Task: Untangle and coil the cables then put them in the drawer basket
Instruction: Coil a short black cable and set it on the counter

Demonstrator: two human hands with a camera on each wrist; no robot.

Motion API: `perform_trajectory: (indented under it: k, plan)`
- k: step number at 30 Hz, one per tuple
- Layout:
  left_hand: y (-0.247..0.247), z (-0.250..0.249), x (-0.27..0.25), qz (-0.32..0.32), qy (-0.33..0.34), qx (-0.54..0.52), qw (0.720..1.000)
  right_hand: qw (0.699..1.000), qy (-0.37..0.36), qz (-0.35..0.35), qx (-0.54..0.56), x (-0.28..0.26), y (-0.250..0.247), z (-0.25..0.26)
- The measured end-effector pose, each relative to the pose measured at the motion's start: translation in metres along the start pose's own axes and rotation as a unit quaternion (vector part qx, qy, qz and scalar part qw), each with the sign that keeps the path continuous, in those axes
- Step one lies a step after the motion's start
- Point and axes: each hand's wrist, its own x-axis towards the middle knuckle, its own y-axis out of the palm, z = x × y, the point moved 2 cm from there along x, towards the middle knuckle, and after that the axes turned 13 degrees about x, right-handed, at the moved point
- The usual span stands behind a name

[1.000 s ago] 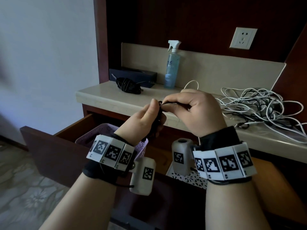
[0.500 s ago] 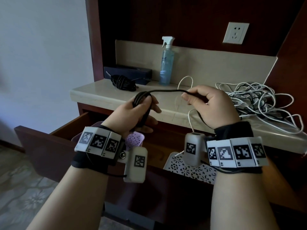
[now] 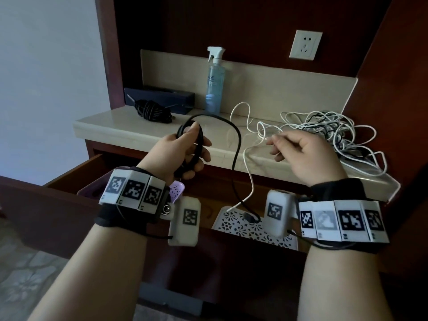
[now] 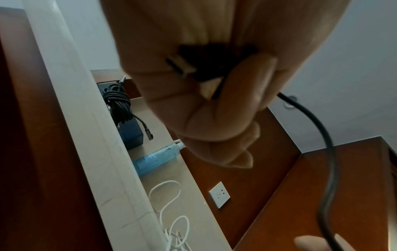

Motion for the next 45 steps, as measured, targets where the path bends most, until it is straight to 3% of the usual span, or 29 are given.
perform_trajectory:
  k: [5, 10, 19, 23, 27, 31, 35, 39, 42, 45]
  plan:
    - [0.011, 0.002, -0.003, 0.037, -0.008, 0.059, 0.998, 1.000, -0.003, 0.030, 0.000, -0.010, 0.012, 0.003]
    - [0.007, 0.000, -0.004, 0.072, -0.019, 0.200, 0.977, 0.995, -0.038, 0.089, 0.035, -0.013, 0.019, 0.022]
    - [-0.004, -0.015, -0.001, 0.065, -0.015, 0.328, 0.942, 0.977, -0.046, 0.191, 0.082, -0.004, 0.026, 0.047]
    - [-0.004, -0.017, 0.005, 0.067, -0.026, 0.395, 0.916, 0.984, -0.051, 0.169, -0.021, 0.013, 0.032, 0.051]
    - [-0.003, -0.024, 0.010, 0.095, -0.050, 0.409, 0.906, 0.983, -0.091, 0.125, -0.102, 0.040, 0.033, 0.049]
    - [-0.001, -0.031, 0.012, 0.122, -0.058, 0.433, 0.891, 0.946, -0.122, 0.219, -0.205, 0.048, 0.041, 0.048]
    - [0.002, -0.039, 0.015, 0.110, -0.050, 0.432, 0.894, 0.887, -0.146, 0.284, -0.334, 0.047, 0.046, 0.049]
    - [0.006, -0.042, 0.015, 0.115, -0.046, 0.452, 0.884, 0.880, -0.149, 0.291, -0.346, 0.049, 0.047, 0.050]
    - [0.010, -0.046, 0.012, 0.095, -0.007, 0.458, 0.884, 0.902, -0.120, 0.299, -0.288, 0.052, 0.046, 0.052]
    - [0.010, -0.050, 0.005, 0.115, 0.038, 0.459, 0.880, 0.911, -0.104, 0.312, -0.249, 0.057, 0.044, 0.049]
